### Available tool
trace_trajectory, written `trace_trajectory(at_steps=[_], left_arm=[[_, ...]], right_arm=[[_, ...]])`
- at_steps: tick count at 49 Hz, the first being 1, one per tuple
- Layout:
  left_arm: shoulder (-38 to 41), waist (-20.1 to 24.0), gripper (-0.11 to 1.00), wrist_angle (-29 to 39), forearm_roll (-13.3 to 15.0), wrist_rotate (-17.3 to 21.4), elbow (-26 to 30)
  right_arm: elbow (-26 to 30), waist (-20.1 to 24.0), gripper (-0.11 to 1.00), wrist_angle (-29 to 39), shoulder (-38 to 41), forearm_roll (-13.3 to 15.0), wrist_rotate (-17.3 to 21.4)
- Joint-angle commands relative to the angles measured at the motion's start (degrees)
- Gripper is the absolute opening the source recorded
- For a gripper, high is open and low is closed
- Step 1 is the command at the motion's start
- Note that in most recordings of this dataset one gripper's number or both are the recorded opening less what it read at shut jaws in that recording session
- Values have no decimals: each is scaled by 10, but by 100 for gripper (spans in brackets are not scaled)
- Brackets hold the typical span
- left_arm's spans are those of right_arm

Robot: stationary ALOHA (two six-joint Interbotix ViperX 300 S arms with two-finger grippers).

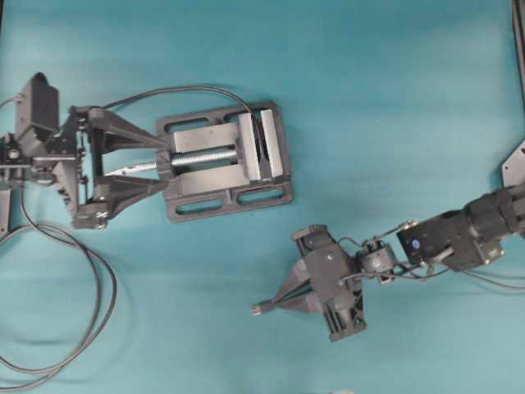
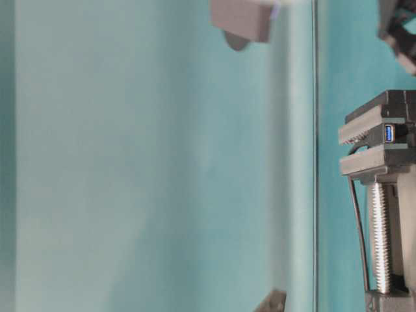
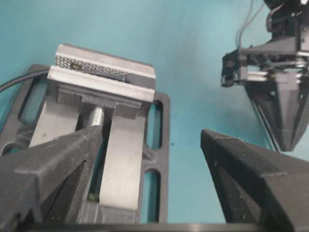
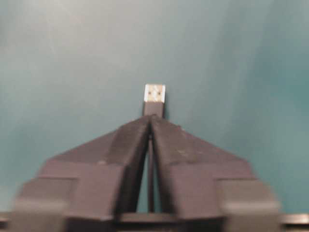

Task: Insert the USB cable into the fixed female connector.

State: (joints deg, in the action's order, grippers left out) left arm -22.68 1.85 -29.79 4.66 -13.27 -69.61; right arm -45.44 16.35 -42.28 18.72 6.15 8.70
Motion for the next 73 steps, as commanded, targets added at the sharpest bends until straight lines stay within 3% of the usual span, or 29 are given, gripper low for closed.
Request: trace_trajectory(at_steps=[1, 6, 8, 20, 39, 56, 68, 73], left_arm=[[-29, 1, 99, 3, -2, -5, -8], [-63, -1, 99, 27, -1, 4, -26], [-77, -1, 99, 47, -3, 6, -34], [-178, -2, 99, 204, -6, 18, -59], [-352, -2, 99, 245, -6, 15, -127], [-362, 1, 99, 287, -6, 11, -134], [-361, 2, 99, 287, -5, 10, -142], [-362, 2, 99, 287, -5, 10, -142]], right_arm=[[18, -1, 37, -3, -3, 0, 6], [28, -2, 66, 5, -1, 1, 9], [32, -2, 69, 14, -1, 0, 7], [35, -11, 57, 53, 8, 0, 7], [34, -4, 57, 72, 18, 1, 23], [25, 13, 54, 88, 21, 0, 46], [17, 33, 32, 86, 25, 1, 60], [18, 38, 31, 86, 28, 1, 60]])
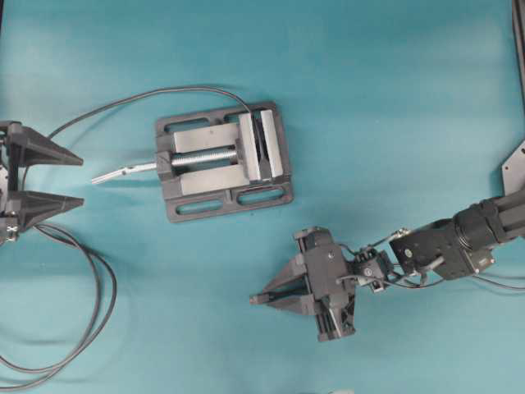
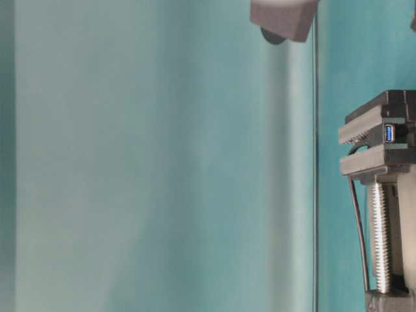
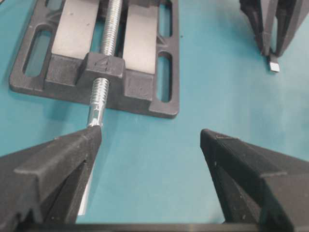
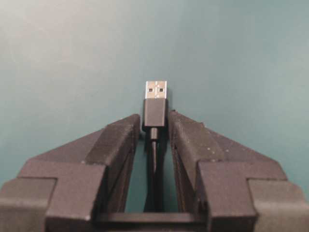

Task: Insert the USB cable into the fixed female connector.
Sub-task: 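Rotate the right gripper holding the black USB plug toward the vise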

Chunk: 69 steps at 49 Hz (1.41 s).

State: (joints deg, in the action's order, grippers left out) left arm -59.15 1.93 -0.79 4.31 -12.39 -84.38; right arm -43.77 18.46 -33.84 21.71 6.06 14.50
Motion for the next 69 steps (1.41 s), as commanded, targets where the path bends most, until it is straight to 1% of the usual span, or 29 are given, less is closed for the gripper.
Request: trace_trajectory(at_steps=[1, 5, 12, 27, 35, 40, 47, 48, 51, 54, 57, 63, 69], left_arm=[[3, 2, 99, -3, -3, 1, 6], [3, 1, 99, -3, -2, 1, 4], [3, 1, 99, -3, -2, 1, 1], [3, 2, 99, -3, -2, 1, -9], [1, 1, 99, -7, -2, -3, -18], [0, 1, 99, -5, -1, -13, -23], [-2, 2, 99, -4, 0, -49, -41], [-2, 2, 99, -2, -1, -52, -40], [-6, 1, 99, 11, -1, -77, -44], [-10, 2, 99, 26, -1, -87, -45], [-13, 1, 99, 46, -2, -98, -47], [-21, 4, 99, 53, -2, -104, -49], [-27, 4, 99, 54, -2, -104, -50]], right_arm=[[2, 18, 31, 2, -1, 2, 2], [4, 23, 29, 2, 3, 1, 2], [10, 31, 22, 2, 7, 2, 1], [11, 35, 21, -6, 10, 1, -17], [13, 34, 21, -27, 9, 1, -19], [23, 33, 22, -39, 9, 1, -20], [40, 33, 22, -40, 9, 0, -20], [41, 32, 22, -40, 10, -3, -20], [43, 28, 22, -40, 10, -11, -20], [40, 25, 22, -40, 10, -22, -20], [40, 22, 21, -40, 10, -39, -21], [40, 22, 20, -42, 10, -77, -25], [39, 22, 20, -43, 10, -108, -47]])
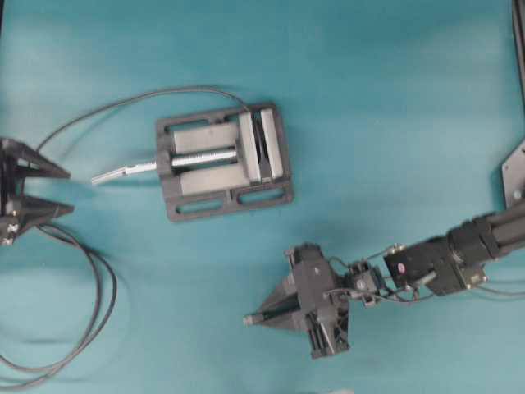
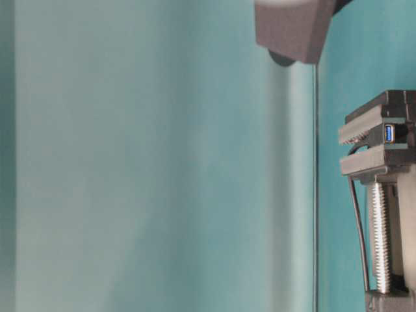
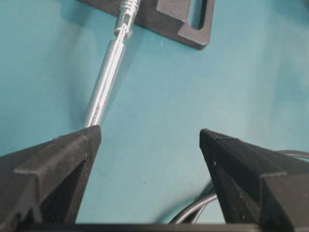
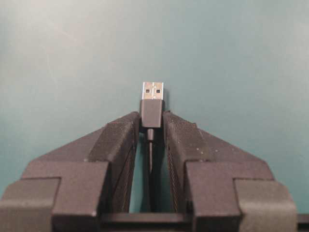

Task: Insert the USB cable into the fixed female connector.
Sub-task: 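Rotate the right gripper holding the black USB plug toward the vise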

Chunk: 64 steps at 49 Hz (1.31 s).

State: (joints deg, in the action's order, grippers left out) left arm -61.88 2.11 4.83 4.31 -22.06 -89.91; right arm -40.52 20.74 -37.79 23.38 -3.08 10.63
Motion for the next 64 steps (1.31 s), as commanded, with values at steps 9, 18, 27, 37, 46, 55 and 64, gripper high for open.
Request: trace_trajectory(at_steps=[9, 18, 27, 37, 46, 55, 64], left_arm=[[0, 2, 99, -1, -2, -8, 5], [0, 3, 99, -1, -2, -8, 5], [1, 3, 99, -2, -2, -7, 5], [0, 3, 99, -1, -2, -8, 5], [0, 3, 99, -1, -2, -8, 5], [0, 3, 99, -1, -2, -8, 5], [1, 3, 99, -1, -2, -8, 5]], right_arm=[[-3, -1, 20, -14, -7, -82, -71], [-14, 2, 20, -47, -7, -150, -114], [-18, 10, 20, -69, -5, -235, -156], [-14, 26, 20, -112, 9, -374, -242], [0, 48, 20, -175, 16, -500, -292], [48, 76, 20, -243, 42, -659, -359], [94, 103, 20, -315, 52, -823, -439]])
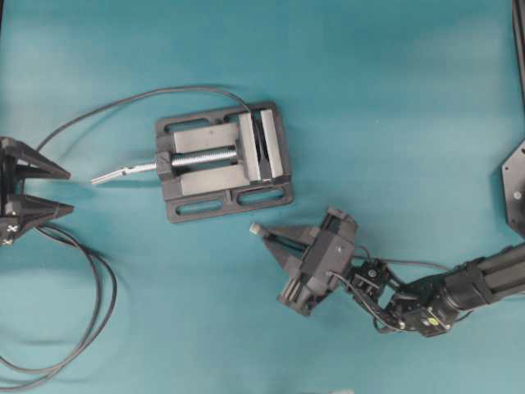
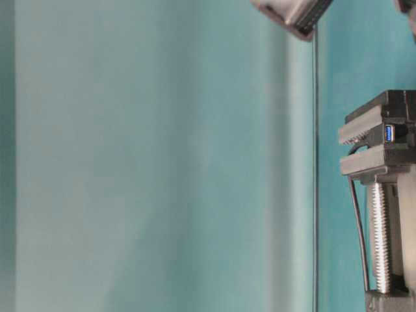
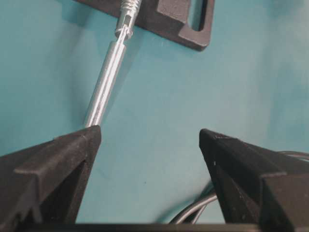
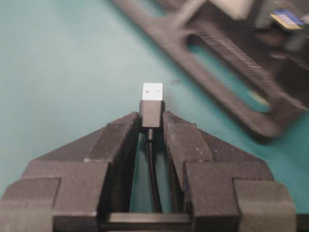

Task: Insert the USB cable into the fixed female connector.
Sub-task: 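Rotate the right gripper holding the black USB plug toward the vise, then move the right gripper to align the USB plug below the blue port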

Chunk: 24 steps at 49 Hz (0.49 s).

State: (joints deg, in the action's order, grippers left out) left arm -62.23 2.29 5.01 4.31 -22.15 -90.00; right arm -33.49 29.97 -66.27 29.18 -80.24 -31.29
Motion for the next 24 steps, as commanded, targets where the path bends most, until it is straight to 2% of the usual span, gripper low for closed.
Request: trace_trajectory(at_steps=[1, 6, 13, 19, 24], left_arm=[[4, 1, 99, -4, -2, -6, 6], [4, 1, 99, -3, -2, -7, 6], [4, 1, 99, -3, -2, -6, 6], [4, 1, 99, -3, -2, -7, 6], [4, 1, 99, -3, -2, -7, 6]], right_arm=[[27, 13, 20, -38, -6, -65, -27], [54, 25, 20, -76, 0, -121, -62], [107, 33, 20, -118, 24, -203, -89], [147, 37, 20, -149, 49, -247, -101], [171, 37, 20, -168, 66, -263, -105]])
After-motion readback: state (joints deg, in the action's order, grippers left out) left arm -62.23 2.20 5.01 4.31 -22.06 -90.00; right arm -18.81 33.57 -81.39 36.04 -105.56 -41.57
